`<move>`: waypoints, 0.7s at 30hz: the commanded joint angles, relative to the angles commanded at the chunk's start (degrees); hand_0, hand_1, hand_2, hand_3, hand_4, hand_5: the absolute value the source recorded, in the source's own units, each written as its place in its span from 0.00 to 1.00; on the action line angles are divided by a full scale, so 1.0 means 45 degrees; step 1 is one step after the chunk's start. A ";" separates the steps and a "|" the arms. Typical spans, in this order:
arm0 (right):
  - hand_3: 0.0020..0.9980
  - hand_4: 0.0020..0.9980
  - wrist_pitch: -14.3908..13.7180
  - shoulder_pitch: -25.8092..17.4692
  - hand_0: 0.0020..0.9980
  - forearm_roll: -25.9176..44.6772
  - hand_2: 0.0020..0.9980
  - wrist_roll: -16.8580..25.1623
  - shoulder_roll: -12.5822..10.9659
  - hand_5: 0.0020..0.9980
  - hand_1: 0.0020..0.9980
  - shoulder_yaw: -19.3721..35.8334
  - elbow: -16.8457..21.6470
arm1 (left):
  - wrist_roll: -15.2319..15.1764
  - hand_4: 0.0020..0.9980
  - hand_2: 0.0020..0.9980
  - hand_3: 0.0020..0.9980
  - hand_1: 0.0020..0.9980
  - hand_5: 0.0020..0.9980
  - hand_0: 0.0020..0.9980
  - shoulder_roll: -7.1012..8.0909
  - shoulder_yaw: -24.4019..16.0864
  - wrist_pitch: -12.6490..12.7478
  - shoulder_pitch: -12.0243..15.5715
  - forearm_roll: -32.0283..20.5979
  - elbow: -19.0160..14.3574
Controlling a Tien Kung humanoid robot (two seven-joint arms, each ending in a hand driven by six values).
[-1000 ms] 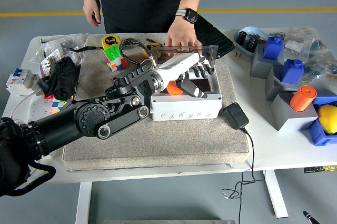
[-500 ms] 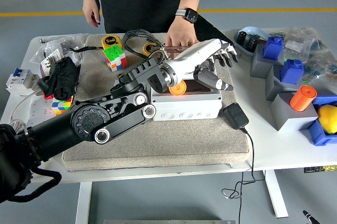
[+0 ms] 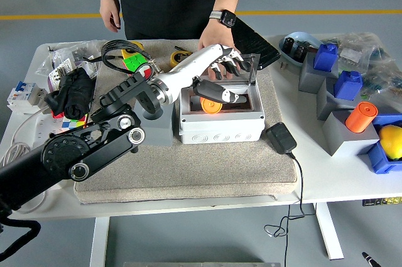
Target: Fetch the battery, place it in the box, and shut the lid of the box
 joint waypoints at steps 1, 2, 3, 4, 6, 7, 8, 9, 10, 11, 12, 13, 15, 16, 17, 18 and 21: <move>0.59 0.98 0.0000 0.0005 0.71 -0.0011 0.68 0.0006 0.0002 0.49 0.69 0.0026 0.0001 | 0.0051 1.00 0.61 0.55 0.64 0.38 0.48 0.0155 -0.0097 -0.0059 0.0152 -0.0049 -0.0109; 0.59 0.98 0.0000 0.0008 0.71 -0.0017 0.68 0.0006 0.0003 0.49 0.69 0.0043 0.0000 | 0.0059 1.00 0.61 0.55 0.64 0.38 0.48 0.0276 -0.0153 -0.0073 0.0265 -0.0078 -0.0178; 0.59 0.98 -0.0001 0.0011 0.71 -0.0025 0.68 0.0008 0.0004 0.49 0.69 0.0065 0.0002 | 0.0061 1.00 0.61 0.55 0.64 0.38 0.48 0.0371 -0.0186 -0.0072 0.0349 -0.0078 -0.0223; 0.59 0.98 -0.0004 0.0015 0.71 -0.0049 0.68 0.0017 -0.0001 0.49 0.69 0.0115 0.0011 | 0.0104 1.00 0.61 0.55 0.64 0.38 0.48 0.0577 -0.0234 -0.0104 0.0519 -0.0038 -0.0298; 0.59 0.98 -0.0003 0.0012 0.71 -0.0059 0.68 0.0013 -0.0006 0.49 0.69 0.0139 0.0011 | 0.0141 1.00 0.60 0.55 0.63 0.39 0.45 0.0789 -0.0249 -0.0146 0.0677 -0.0068 -0.0361; 0.59 0.98 0.0003 0.0001 0.71 -0.0047 0.68 0.0011 -0.0009 0.49 0.69 0.0139 0.0009 | 0.0158 1.00 0.60 0.55 0.63 0.39 0.45 0.0934 -0.0224 -0.0164 0.0770 -0.0055 -0.0397; 0.59 0.98 0.0007 -0.0004 0.71 -0.0039 0.68 0.0007 -0.0011 0.49 0.69 0.0134 0.0006 | 0.0169 1.00 0.60 0.55 0.63 0.39 0.45 0.0999 -0.0209 -0.0172 0.0812 -0.0046 -0.0412; 0.59 0.98 0.0018 -0.0014 0.71 -0.0017 0.68 -0.0006 -0.0012 0.49 0.69 0.0109 -0.0002 | 0.0204 1.00 0.60 0.55 0.63 0.39 0.45 0.1125 -0.0170 -0.0189 0.0893 -0.0038 -0.0434; 0.59 0.98 0.0025 -0.0023 0.71 0.0008 0.68 -0.0012 -0.0013 0.49 0.69 0.0090 -0.0009 | 0.0222 1.00 0.60 0.55 0.63 0.39 0.45 0.1224 -0.0133 -0.0208 0.0958 -0.0039 -0.0445; 0.59 0.98 0.0029 -0.0029 0.71 0.0016 0.68 -0.0015 -0.0013 0.49 0.69 0.0081 -0.0012 | 0.0228 1.00 0.60 0.55 0.63 0.39 0.45 0.1301 -0.0096 -0.0211 0.1006 -0.0039 -0.0454; 0.59 0.98 0.0030 -0.0034 0.71 0.0010 0.68 -0.0017 -0.0016 0.48 0.69 0.0082 -0.0011 | 0.0245 1.00 0.60 0.55 0.62 0.41 0.43 0.1374 -0.0055 -0.0228 0.1052 -0.0033 -0.0461; 0.59 0.98 0.0027 -0.0034 0.71 0.0004 0.68 -0.0015 -0.0019 0.48 0.69 0.0085 -0.0009 | 0.0268 1.00 0.60 0.55 0.62 0.41 0.43 0.1417 -0.0027 -0.0251 0.1080 -0.0021 -0.0462; 0.59 0.98 0.0010 -0.0023 0.71 -0.0008 0.68 -0.0011 -0.0027 0.48 0.69 0.0090 -0.0008 | 0.0338 1.00 0.60 0.55 0.62 0.41 0.43 0.1510 0.0057 -0.0317 0.1138 0.0064 -0.0464; 0.59 0.98 0.0002 -0.0018 0.71 -0.0016 0.68 -0.0008 -0.0028 0.48 0.69 0.0090 -0.0006 | 0.0364 1.00 0.60 0.55 0.62 0.41 0.43 0.1540 0.0102 -0.0353 0.1151 0.0095 -0.0476; 0.59 0.98 -0.0005 -0.0008 0.71 -0.0029 0.68 -0.0001 -0.0029 0.48 0.69 0.0097 -0.0001 | 0.0398 1.00 0.60 0.55 0.62 0.41 0.43 0.1556 0.0141 -0.0387 0.1143 0.0081 -0.0500; 0.59 0.98 -0.0012 0.0006 0.71 -0.0051 0.68 0.0009 -0.0029 0.48 0.69 0.0114 0.0007 | 0.0436 1.00 0.59 0.54 0.61 0.41 0.41 0.1566 0.0195 -0.0434 0.1121 0.0074 -0.0534; 0.59 0.98 -0.0015 0.0016 0.71 -0.0058 0.68 0.0024 -0.0015 0.48 0.69 0.0137 0.0014 | 0.0495 1.00 0.59 0.54 0.61 0.41 0.41 0.1497 0.0374 -0.0484 0.1001 -0.0003 -0.0646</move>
